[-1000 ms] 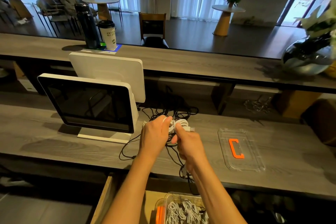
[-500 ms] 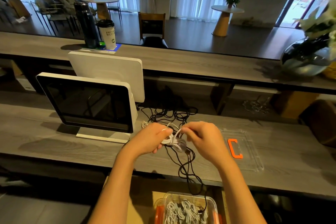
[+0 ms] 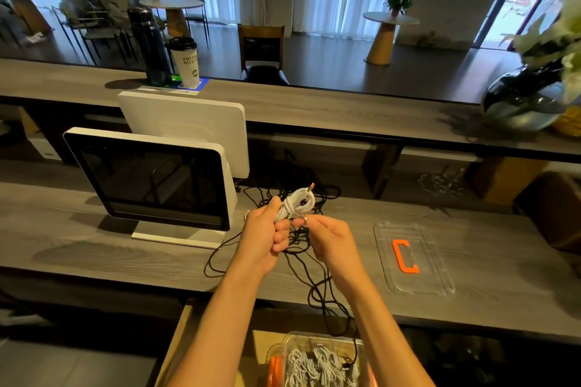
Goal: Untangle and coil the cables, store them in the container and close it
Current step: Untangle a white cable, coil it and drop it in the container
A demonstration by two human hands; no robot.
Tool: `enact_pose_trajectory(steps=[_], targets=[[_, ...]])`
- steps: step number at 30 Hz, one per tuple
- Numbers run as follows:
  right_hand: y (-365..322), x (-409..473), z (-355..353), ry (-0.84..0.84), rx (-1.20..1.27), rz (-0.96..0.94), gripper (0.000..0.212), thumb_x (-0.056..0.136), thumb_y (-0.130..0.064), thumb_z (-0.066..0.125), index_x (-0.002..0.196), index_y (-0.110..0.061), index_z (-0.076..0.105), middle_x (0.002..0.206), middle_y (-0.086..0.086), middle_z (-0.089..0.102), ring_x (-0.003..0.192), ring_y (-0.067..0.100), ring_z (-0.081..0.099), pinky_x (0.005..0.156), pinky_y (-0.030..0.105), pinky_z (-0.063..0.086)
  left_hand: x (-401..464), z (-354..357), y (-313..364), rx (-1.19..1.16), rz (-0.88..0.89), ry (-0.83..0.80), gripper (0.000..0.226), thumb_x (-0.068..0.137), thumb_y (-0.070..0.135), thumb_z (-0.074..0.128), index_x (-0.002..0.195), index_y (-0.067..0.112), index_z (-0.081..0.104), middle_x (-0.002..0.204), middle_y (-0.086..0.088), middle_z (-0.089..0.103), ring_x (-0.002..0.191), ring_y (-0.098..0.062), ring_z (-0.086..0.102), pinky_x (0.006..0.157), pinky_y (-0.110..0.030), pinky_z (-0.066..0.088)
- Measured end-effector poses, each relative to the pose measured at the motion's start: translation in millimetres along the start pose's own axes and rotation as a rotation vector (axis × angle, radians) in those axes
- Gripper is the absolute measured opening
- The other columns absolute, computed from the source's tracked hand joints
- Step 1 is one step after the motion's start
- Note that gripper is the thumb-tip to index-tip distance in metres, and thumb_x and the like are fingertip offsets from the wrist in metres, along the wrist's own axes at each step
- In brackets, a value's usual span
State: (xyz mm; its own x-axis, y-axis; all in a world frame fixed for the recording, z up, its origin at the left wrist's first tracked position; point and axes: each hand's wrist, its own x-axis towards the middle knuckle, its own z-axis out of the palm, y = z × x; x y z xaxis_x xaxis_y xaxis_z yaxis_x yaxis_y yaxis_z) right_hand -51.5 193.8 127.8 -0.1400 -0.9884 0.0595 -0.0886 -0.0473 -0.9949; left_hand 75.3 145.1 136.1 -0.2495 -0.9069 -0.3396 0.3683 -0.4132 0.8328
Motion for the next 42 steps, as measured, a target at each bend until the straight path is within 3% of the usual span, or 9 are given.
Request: enact_pose_trajectory(steps=[7, 10, 17, 21, 24, 29, 34, 38, 42], targets=[[0, -2, 10, 0.163, -0.077, 0.134, 0.056, 0.094, -0.043, 0.060, 0.065, 0.004, 0.065, 0.045, -0.006, 0.031, 0.040, 0.004, 0.025, 0.043, 0.013, 0.026, 4, 11, -14, 0.676, 0.351, 0.271, 0.041, 0.104, 0.031, 0.042, 0.076, 0.010, 0.062, 0.061, -0.005, 0.052, 0.054, -0.017, 0.049, 0.051, -0.031, 0.040], [3, 0, 13, 0.263, -0.048, 0.291, 0.055, 0.093, -0.051, 0.060, 0.051, -0.015, 0.060, 0.044, -0.004, 0.037, 0.040, 0.006, 0.029, 0.042, 0.019, 0.026, 4, 12, -22, 0.880, 0.527, 0.264, 0.041, 0.106, 0.028, 0.042, 0.069, 0.016, 0.055, 0.061, -0.001, 0.052, 0.054, -0.011, 0.047, 0.049, -0.018, 0.036], [-2, -6, 7, 0.199, 0.369, 0.616, 0.055, 0.096, -0.047, 0.057, 0.048, -0.021, 0.048, 0.045, -0.006, 0.032, 0.042, 0.009, 0.022, 0.044, 0.025, 0.016, 11, -1, -26, 1.257, 0.739, 0.107, 0.029, 0.105, 0.028, 0.046, 0.087, 0.012, 0.062, 0.064, 0.005, 0.050, 0.054, -0.009, 0.044, 0.046, -0.016, 0.031], [-6, -7, 0, 0.105, 0.355, 0.621, 0.055, 0.097, -0.046, 0.056, 0.048, -0.021, 0.049, 0.046, -0.006, 0.032, 0.044, 0.009, 0.022, 0.047, 0.025, 0.015, 17, -13, -26, 1.034, 0.597, -0.012, 0.023, 0.102, 0.034, 0.050, 0.102, 0.022, 0.070, 0.085, 0.004, 0.069, 0.075, -0.011, 0.066, 0.067, -0.025, 0.056], [-6, -8, -2, 0.072, 0.264, 0.547, 0.056, 0.097, -0.047, 0.054, 0.049, -0.020, 0.052, 0.049, -0.004, 0.034, 0.045, 0.010, 0.024, 0.048, 0.027, 0.016, 15, -15, -19, 0.873, 0.568, -0.091, 0.030, 0.097, 0.026, 0.063, 0.126, 0.024, 0.067, 0.112, 0.015, 0.067, 0.099, 0.008, 0.064, 0.080, -0.007, 0.048], [-3, -7, -7, 0.007, 0.167, 0.487, 0.052, 0.099, -0.050, 0.051, 0.060, -0.017, 0.060, 0.052, -0.004, 0.031, 0.046, 0.010, 0.023, 0.048, 0.027, 0.016, 10, -14, -9, 0.741, 0.502, -0.202, 0.025, 0.084, 0.013, 0.077, 0.098, 0.032, 0.072, 0.092, 0.010, 0.074, 0.087, -0.002, 0.068, 0.075, -0.016, 0.053], [-2, -3, -15, -0.005, 0.013, 0.472, 0.046, 0.099, -0.044, 0.052, 0.086, -0.008, 0.077, 0.053, -0.005, 0.033, 0.048, 0.009, 0.025, 0.045, 0.024, 0.021, 11, -18, -9, 0.758, 0.410, -0.179, 0.025, 0.084, 0.017, 0.078, 0.108, 0.024, 0.075, 0.097, 0.007, 0.075, 0.090, -0.003, 0.070, 0.079, -0.020, 0.057], [-4, -1, -17, 0.102, -0.045, 0.290, 0.018, 0.096, -0.018, 0.061, 0.093, -0.012, 0.077, 0.061, 0.003, 0.057, 0.056, 0.012, 0.047, 0.052, 0.024, 0.042, 15, -18, -19, 0.495, 0.273, -0.073, 0.017, 0.092, 0.009, 0.068, 0.101, 0.020, 0.077, 0.090, -0.005, 0.078, 0.086, -0.023, 0.075, 0.083, -0.035, 0.060], [-4, -3, -17, 0.148, -0.014, 0.070, 0.020, 0.092, -0.005, 0.063, 0.094, -0.019, 0.077, 0.078, 0.008, 0.073, 0.069, 0.013, 0.064, 0.069, 0.027, 0.055, 17, -13, -23, 0.145, 0.037, -0.033, 0.016, 0.098, 0.007, 0.057, 0.104, 0.009, 0.072, 0.095, -0.008, 0.078, 0.090, -0.021, 0.074, 0.080, -0.032, 0.059]])
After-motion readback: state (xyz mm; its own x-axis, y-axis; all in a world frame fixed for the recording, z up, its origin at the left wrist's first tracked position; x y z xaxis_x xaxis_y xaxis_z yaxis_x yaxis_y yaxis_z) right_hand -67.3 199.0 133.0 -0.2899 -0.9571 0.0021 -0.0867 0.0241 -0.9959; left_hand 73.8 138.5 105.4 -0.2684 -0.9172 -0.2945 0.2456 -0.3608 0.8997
